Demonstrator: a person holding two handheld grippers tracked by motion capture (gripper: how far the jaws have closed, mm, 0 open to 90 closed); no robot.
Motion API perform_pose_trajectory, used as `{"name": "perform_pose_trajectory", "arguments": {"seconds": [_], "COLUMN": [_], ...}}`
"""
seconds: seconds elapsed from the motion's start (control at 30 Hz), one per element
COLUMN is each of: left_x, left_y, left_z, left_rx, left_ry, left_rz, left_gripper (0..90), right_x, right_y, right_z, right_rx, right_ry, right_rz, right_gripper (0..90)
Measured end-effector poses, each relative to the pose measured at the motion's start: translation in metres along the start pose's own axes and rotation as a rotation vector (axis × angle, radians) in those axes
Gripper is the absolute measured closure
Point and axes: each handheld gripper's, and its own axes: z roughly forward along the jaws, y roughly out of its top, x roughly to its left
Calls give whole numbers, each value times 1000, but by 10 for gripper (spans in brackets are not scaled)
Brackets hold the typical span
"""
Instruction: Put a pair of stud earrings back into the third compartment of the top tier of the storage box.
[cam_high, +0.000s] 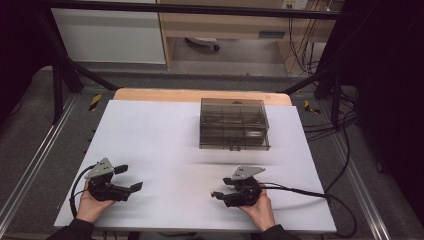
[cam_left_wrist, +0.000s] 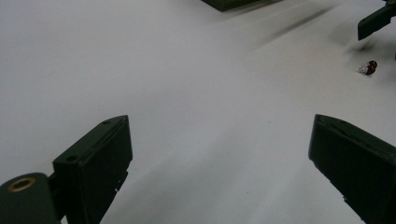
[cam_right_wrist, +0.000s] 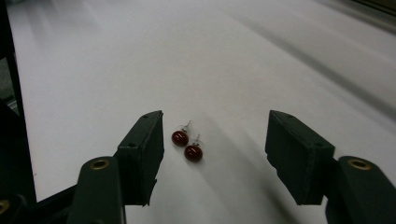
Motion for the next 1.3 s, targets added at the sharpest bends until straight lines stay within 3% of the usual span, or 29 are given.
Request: {"name": "perform_pose_trajectory", "arguments": {"seconds": [0.2, 0.57, 0.9, 1.3], "left_x": [0, 0, 0, 0], "left_y": [0, 0, 0, 0], "left_z": [0, 0, 0, 0], "left_rx": [0, -1, -1, -4], "left_ry": [0, 1, 1, 1], "left_rz": [0, 0, -1, -2], "left_gripper": [63, 63, 64, 64], "right_x": [2, 2, 1, 1], "right_y": [-2, -4, -4, -3], "right_z": [7, 10, 10, 8], "right_rx": [42, 59, 69, 77], "right_ry": [35, 57, 49, 48], "right_rz": [-2, -25, -36, -22], "right_gripper": [529, 690, 787, 796]}}
